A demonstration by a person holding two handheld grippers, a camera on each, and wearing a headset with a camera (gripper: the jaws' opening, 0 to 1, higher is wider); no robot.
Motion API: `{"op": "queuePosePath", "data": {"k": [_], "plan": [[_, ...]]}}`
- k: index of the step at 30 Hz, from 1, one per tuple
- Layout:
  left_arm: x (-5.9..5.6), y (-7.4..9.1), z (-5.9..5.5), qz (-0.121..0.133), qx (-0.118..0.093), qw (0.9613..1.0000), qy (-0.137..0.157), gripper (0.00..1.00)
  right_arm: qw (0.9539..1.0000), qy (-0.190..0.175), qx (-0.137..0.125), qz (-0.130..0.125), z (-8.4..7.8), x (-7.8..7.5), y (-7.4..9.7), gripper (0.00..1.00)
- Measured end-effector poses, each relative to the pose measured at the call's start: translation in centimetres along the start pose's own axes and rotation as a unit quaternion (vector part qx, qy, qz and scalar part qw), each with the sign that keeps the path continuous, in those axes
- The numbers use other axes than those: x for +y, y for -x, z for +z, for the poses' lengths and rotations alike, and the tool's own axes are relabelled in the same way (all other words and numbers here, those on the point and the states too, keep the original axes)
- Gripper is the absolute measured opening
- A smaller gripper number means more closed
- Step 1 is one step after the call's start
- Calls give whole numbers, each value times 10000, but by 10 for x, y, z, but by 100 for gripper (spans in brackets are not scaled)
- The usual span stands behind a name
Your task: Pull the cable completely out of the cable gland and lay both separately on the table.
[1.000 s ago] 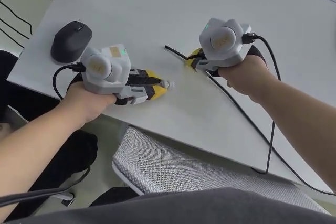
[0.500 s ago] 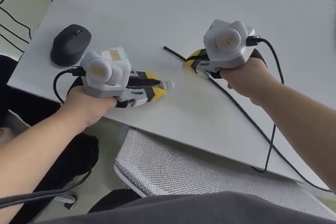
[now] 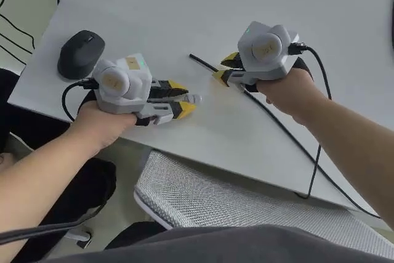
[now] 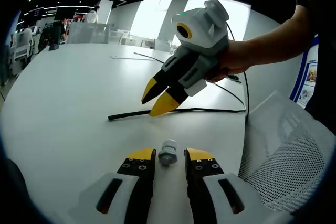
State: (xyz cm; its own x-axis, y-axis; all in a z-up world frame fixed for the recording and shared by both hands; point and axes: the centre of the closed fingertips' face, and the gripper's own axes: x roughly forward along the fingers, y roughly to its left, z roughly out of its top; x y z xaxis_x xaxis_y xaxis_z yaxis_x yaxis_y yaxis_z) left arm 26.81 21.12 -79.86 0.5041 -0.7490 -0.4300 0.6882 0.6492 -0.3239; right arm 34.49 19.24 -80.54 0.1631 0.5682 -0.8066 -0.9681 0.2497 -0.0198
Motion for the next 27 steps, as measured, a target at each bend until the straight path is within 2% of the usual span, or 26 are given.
{"op": "queuePosePath", "data": {"k": [8, 13, 16, 21, 24, 27], "plan": [[2, 2, 6, 139, -54, 9999, -27, 32, 9996, -145, -209, -74, -1, 2, 25, 24], [-5, 7, 12, 174, -97, 9998, -46, 36, 9981, -333, -480, -213, 1, -2, 46, 28], [-10, 9, 15, 172, -85, 9998, -46, 38, 9975, -325, -511, -355, -4, -5, 59, 33], [-20, 14, 26, 196, -137, 9997, -6, 42, 9942, -484, -822, -489, 0, -5, 86, 38], [-24, 17, 30, 233, -147, 9996, 33, 46, 9904, -682, -1080, -533, 2, -4, 106, 40], [-30, 20, 37, 247, -176, 9995, 36, 49, 9880, -778, -1209, -555, 1, -3, 120, 43]]}}
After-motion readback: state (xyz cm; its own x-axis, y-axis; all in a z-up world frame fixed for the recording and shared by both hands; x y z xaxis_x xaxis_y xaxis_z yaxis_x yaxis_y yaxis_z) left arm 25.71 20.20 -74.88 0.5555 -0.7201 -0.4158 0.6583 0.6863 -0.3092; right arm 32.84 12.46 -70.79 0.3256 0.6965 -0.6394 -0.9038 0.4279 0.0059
